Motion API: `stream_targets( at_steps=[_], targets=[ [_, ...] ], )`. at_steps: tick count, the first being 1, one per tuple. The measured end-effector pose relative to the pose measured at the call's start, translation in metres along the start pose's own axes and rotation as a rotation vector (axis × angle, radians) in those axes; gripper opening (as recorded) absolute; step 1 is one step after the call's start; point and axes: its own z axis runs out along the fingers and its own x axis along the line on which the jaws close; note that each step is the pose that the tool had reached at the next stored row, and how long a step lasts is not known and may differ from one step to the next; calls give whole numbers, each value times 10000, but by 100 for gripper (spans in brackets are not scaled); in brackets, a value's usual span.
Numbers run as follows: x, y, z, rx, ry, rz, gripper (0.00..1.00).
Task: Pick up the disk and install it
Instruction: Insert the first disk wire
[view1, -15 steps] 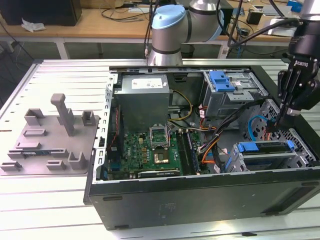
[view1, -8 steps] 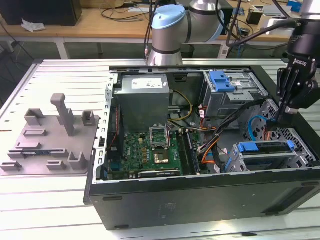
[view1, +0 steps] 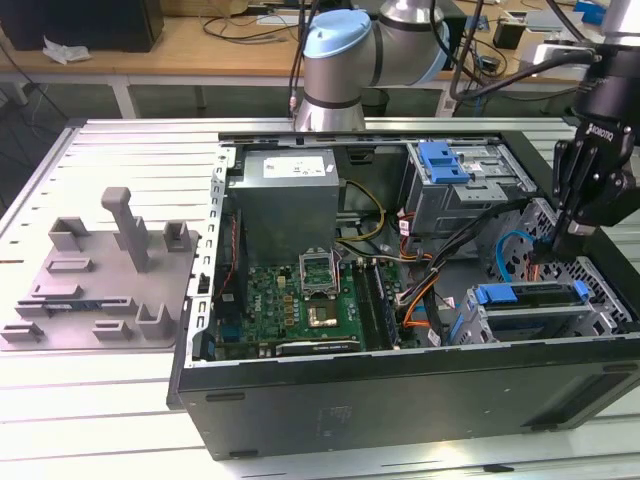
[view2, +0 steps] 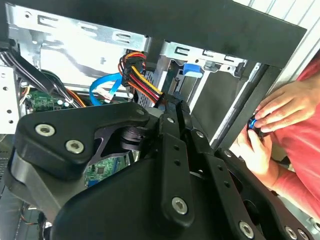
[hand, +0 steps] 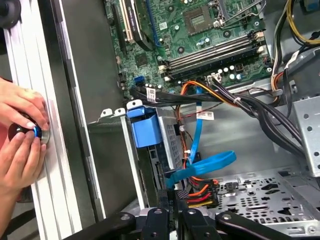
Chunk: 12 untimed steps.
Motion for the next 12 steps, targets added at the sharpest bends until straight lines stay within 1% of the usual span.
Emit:
stream_targets(
  at_steps=[1, 2, 3, 4, 5, 6, 8, 10, 11, 12],
  targets=[
    [17, -1, 6, -2, -43, -7, 16],
    [45, -3, 15, -3, -111, -20, 16],
    [89, -8, 30, -3, -215, -43, 16],
    [128, -11, 43, -21, -402, -76, 16],
    [148, -4, 50, -57, -692, -129, 16],
    [157, -1, 53, -74, -826, -154, 16],
    [175, 2, 59, -89, -997, -194, 16],
    [201, 3, 67, -87, -1108, -247, 16],
    [218, 3, 73, -67, -1151, -318, 16],
    [233, 3, 78, -37, -1172, -410, 16]
  ],
)
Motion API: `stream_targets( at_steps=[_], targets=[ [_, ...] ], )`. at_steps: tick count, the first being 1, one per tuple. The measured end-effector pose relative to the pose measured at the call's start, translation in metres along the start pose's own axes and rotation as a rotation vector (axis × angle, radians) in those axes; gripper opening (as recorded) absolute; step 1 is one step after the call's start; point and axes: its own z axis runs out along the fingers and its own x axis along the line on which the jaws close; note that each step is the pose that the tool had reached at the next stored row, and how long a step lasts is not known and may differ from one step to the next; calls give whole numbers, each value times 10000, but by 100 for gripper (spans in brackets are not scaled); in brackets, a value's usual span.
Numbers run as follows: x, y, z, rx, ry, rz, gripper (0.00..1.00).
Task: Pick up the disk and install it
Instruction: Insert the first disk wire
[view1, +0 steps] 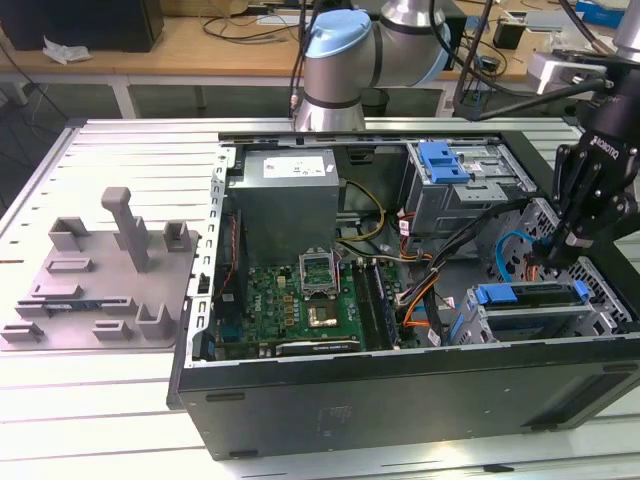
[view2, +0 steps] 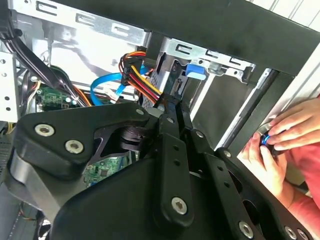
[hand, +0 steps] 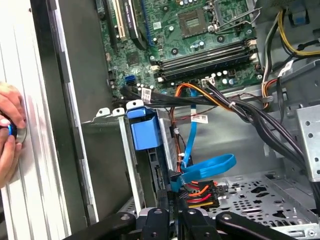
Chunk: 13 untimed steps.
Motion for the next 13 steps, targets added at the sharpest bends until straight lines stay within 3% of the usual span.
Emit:
stream_targets(
  at_steps=[7, 11, 13],
  targets=[
    [29, 3, 5, 158, -92, -691, 16],
    [64, 11, 14, 248, -245, -1071, 16],
    [127, 22, 27, 300, -448, -1196, 16]
  ],
)
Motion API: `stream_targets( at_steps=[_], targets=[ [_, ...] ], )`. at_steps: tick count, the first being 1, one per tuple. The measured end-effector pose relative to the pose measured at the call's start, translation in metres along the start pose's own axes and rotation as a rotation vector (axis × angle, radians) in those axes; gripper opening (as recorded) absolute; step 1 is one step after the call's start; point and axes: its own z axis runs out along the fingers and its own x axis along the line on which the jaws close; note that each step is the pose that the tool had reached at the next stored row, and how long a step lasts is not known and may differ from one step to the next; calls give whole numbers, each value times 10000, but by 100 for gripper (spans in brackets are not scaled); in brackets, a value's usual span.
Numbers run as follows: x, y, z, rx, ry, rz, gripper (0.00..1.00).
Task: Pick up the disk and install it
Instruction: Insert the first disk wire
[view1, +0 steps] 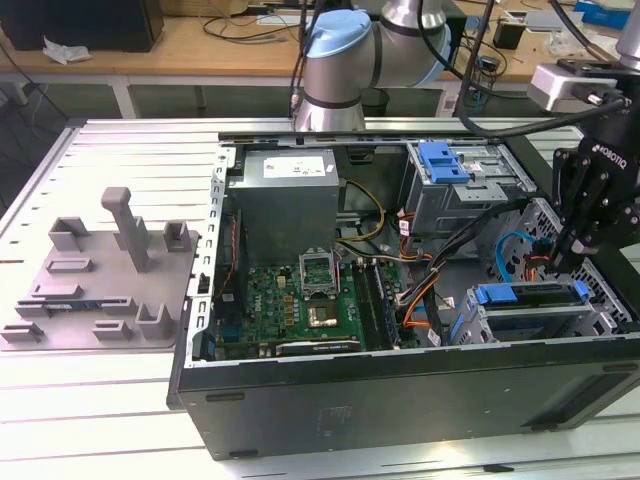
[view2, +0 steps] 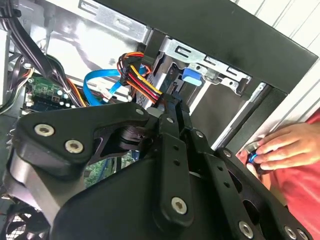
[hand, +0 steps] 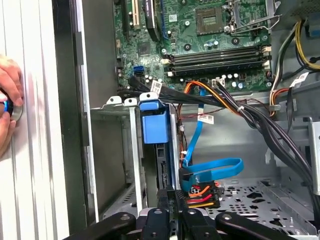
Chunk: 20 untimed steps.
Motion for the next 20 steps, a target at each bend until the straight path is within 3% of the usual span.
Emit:
stream_targets(
  at_steps=[2, 5, 13, 17, 20],
  targets=[
    [36, 10, 5, 46, -232, -52, 16],
    [76, 19, 12, 88, -452, -96, 16],
    [187, 40, 30, 153, -940, -205, 16],
    [289, 60, 47, 176, -1312, -306, 16],
    [316, 68, 51, 181, -1398, -340, 16]
  ],
)
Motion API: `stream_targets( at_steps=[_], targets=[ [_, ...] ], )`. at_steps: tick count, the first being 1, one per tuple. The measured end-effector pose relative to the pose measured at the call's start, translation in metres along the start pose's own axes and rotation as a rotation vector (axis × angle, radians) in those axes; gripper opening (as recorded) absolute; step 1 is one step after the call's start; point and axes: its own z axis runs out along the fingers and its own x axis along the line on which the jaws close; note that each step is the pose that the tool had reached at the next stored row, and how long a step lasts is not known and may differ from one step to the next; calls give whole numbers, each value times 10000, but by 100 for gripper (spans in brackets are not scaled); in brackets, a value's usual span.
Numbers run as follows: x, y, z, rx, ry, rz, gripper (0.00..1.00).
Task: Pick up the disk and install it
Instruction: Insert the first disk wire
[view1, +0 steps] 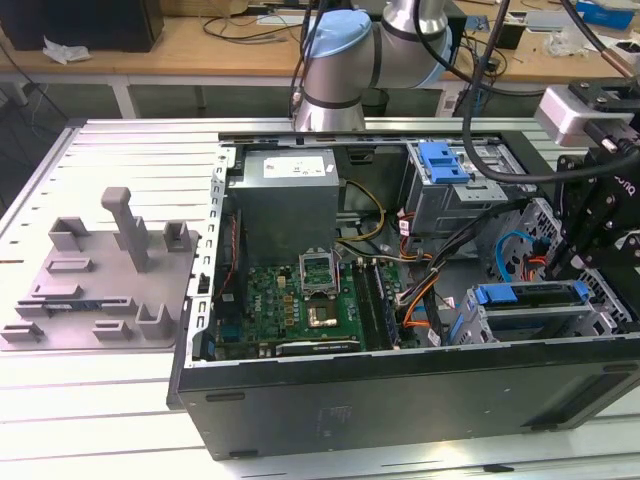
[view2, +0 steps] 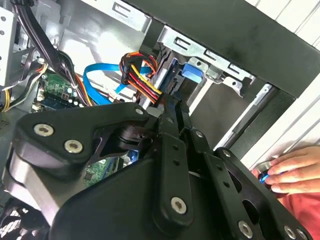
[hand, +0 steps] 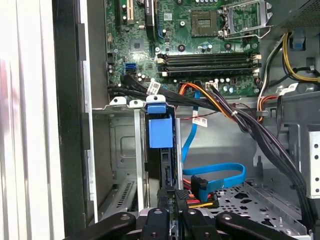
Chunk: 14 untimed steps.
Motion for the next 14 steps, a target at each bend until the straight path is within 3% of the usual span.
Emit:
stream_targets(
  at_steps=[5, 6, 7, 14],
  targets=[
    [1, 1, 0, 0, -1, -2, 16],
    [3, 1, 0, -1, -41, -3, 16],
    [8, 1, 1, -7, -199, -3, 16],
    [12, -12, 1, -7, -204, 21, 16]
  ],
)
